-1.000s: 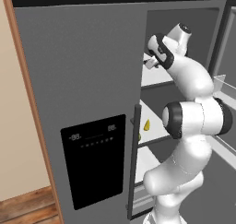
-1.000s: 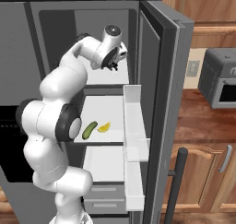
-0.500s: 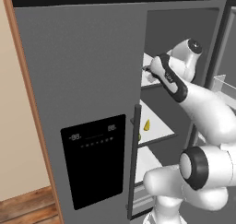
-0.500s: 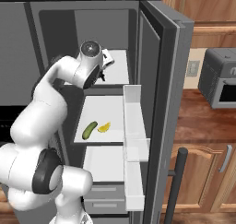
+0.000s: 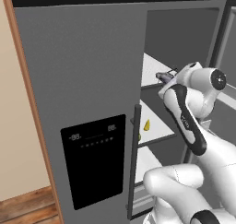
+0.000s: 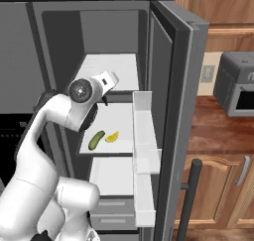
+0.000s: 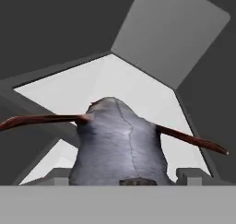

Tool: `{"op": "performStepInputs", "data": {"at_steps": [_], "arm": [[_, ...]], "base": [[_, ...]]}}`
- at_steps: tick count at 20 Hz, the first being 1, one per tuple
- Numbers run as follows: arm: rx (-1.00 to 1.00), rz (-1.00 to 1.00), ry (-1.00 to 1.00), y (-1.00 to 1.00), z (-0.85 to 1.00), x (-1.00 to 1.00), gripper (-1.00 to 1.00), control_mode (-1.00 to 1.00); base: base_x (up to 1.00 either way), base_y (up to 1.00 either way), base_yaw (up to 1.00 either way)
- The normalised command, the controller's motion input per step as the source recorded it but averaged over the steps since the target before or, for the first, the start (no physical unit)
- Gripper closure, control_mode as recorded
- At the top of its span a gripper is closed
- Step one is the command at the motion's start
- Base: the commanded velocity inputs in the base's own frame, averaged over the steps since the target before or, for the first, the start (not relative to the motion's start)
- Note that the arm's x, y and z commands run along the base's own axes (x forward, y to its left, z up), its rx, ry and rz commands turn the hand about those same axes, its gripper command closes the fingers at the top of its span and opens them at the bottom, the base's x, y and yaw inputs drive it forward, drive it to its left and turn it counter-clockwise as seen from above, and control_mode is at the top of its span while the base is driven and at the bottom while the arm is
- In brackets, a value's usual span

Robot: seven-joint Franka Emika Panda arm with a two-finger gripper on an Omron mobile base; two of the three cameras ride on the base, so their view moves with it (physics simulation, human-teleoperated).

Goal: Gather the lemon wedge and cucumber from the fridge and place them on a tray on the dining counter. Then gather the fishs from the fridge and place them on the other tray.

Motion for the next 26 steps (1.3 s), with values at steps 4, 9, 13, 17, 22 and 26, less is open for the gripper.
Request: {"op": "performStepInputs", "data": {"at_steps": [4, 9, 13, 17, 22, 26], "arm": [[0.0, -0.04, -0.11, 0.0, 0.0, -1.0, 1.0, -1.0], [0.0, 0.0, 0.0, 0.0, 0.0, 0.0, 1.0, 1.0], [0.0, 0.0, 0.0, 0.0, 0.0, 0.0, 1.0, 1.0], [0.0, 0.0, 0.0, 0.0, 0.0, 0.0, 1.0, 1.0], [0.0, 0.0, 0.0, 0.0, 0.0, 0.0, 1.0, 1.0], [0.0, 0.0, 0.0, 0.0, 0.0, 0.0, 1.0, 1.0]], "base": [[0.0, 0.0, 0.0], [-1.0, -0.04, -0.03], [-1.0, -0.14, -0.03], [-1.0, -0.16, -0.03], [-1.0, -0.22, -0.03], [-1.0, -0.16, -0.02]]}}
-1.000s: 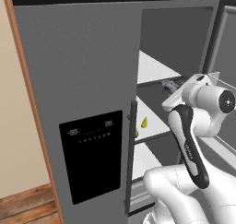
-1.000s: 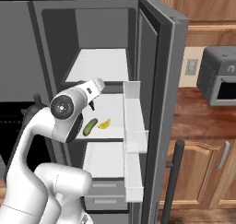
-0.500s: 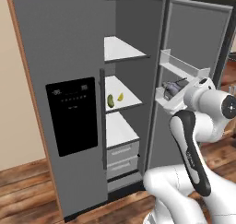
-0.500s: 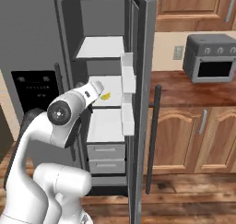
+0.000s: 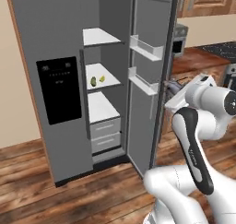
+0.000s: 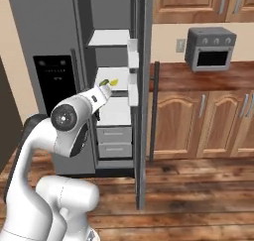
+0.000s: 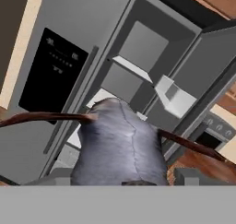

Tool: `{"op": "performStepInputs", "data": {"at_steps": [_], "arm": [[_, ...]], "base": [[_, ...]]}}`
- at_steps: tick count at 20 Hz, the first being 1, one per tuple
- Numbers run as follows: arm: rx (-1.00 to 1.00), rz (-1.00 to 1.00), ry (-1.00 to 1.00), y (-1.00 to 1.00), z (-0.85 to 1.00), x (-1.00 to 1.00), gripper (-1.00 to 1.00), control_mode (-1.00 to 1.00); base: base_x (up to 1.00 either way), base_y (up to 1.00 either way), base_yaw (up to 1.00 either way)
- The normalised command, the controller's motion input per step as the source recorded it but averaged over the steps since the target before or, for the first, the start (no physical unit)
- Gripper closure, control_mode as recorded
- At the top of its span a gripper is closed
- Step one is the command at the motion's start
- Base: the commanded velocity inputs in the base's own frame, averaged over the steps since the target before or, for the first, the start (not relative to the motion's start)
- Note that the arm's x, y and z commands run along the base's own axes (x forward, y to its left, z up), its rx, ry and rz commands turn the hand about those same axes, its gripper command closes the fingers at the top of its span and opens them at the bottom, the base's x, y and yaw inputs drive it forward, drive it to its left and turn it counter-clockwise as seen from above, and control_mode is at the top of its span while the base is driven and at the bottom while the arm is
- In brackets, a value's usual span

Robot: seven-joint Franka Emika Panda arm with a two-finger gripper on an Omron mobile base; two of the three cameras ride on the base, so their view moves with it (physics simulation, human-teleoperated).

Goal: Gather the lemon wedge and cucumber from the fridge and place them on a tray on the dining counter. Then gather the fishs from the fridge and place them on the other tray.

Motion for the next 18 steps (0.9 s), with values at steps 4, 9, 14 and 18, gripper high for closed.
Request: {"op": "performStepInputs", "data": {"at_steps": [4, 9, 14, 18], "arm": [[0.0, 0.0, 0.0, 0.0, 0.0, 0.0, 1.0, 1.0], [0.0, 0.0, 0.0, 0.0, 0.0, 0.0, 1.0, 1.0], [0.0, 0.0, 0.0, 0.0, 0.0, 0.0, 1.0, 1.0], [0.0, 0.0, 0.0, 0.0, 0.0, 0.0, 1.0, 1.0]], "base": [[-1.0, -0.09, 0.0], [-1.0, -0.04, 0.0], [-1.0, -0.01, 0.0], [-1.0, -0.04, 0.0]]}}
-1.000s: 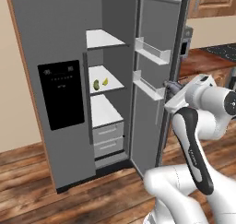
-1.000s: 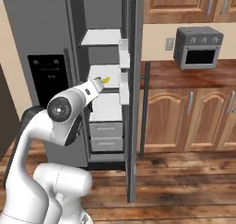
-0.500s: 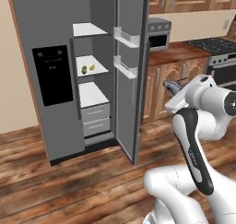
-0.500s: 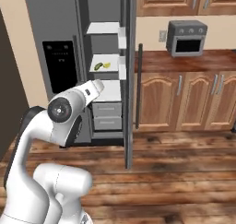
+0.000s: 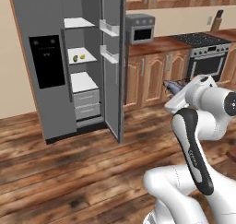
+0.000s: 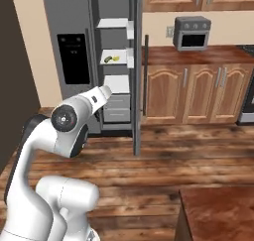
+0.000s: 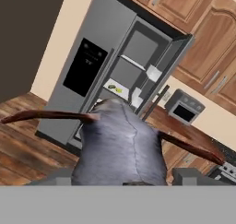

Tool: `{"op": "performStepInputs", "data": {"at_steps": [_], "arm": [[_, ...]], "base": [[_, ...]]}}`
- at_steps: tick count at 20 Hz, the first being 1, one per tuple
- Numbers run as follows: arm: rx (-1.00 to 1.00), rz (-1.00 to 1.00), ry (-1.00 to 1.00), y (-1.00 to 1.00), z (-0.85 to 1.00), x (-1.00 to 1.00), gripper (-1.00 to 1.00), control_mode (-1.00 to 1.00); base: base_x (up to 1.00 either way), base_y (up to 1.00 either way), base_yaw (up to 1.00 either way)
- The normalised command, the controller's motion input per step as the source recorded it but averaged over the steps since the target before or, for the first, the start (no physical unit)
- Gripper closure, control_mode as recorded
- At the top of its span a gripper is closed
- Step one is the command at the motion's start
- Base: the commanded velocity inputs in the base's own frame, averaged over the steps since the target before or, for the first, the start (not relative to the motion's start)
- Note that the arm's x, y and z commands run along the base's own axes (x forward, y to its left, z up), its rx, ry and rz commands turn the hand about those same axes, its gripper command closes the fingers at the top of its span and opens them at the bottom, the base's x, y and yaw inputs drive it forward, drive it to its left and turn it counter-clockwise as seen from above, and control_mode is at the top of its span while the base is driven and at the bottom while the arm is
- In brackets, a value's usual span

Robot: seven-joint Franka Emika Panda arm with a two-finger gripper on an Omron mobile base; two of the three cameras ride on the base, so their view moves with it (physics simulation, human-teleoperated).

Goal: Gather the lemon wedge and cucumber from the fridge and place them on a tray on the dining counter. Then gather the fishs from the fridge and place them on the other tray.

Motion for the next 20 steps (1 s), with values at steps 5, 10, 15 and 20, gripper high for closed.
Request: {"op": "performStepInputs", "data": {"at_steps": [5, 10, 15, 20], "arm": [[0.0, 0.0, 0.0, 0.0, 0.0, 0.0, 1.0, 1.0], [0.0, 0.0, 0.0, 0.0, 0.0, 0.0, 1.0, 1.0], [0.0, 0.0, 0.0, 0.0, 0.0, 0.0, 1.0, 1.0], [0.0, 0.0, 0.0, 0.0, 0.0, 0.0, 1.0, 1.0]], "base": [[-1.0, -0.05, 0.0], [-1.0, -0.02, 0.0], [-1.0, -0.08, 0.0], [-1.0, -0.2, 0.0]]}}
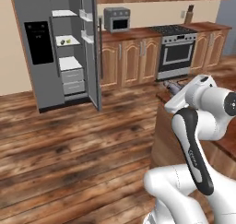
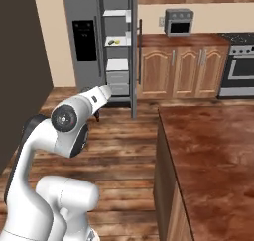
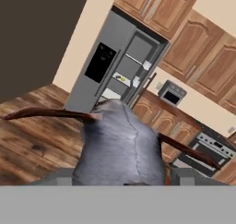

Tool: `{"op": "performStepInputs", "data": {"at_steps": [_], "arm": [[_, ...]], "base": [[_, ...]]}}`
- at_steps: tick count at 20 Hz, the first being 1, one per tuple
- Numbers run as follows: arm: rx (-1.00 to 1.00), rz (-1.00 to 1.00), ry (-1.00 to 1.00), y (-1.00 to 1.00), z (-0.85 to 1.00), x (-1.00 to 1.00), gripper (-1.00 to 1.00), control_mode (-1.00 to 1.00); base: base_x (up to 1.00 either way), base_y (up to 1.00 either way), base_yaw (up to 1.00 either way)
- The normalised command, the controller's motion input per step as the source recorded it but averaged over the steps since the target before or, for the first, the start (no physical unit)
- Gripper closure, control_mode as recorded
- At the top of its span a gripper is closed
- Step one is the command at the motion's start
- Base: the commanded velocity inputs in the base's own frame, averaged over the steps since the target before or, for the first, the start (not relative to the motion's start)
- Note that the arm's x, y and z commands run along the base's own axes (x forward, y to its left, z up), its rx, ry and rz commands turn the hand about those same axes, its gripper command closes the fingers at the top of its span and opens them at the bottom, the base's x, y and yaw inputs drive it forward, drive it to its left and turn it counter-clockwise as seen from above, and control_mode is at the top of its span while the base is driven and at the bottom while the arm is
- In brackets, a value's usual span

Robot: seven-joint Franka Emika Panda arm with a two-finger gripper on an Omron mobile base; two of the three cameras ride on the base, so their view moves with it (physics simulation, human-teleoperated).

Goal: Gather the lemon wedge and cucumber from the fridge and place them on a tray on the dining counter. Then gather the fishs from the fridge and place them on the other tray.

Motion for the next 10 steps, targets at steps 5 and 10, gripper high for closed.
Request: {"op": "performStepInputs", "data": {"at_steps": [5, 10], "arm": [[0.0, 0.0, 0.0, 0.0, 0.0, 0.0, 1.0, 1.0], [0.0, 0.0, 0.0, 0.0, 0.0, 0.0, 1.0, 1.0]], "base": [[-1.0, -0.34, 0.0], [-1.0, -0.42, 0.0]]}}
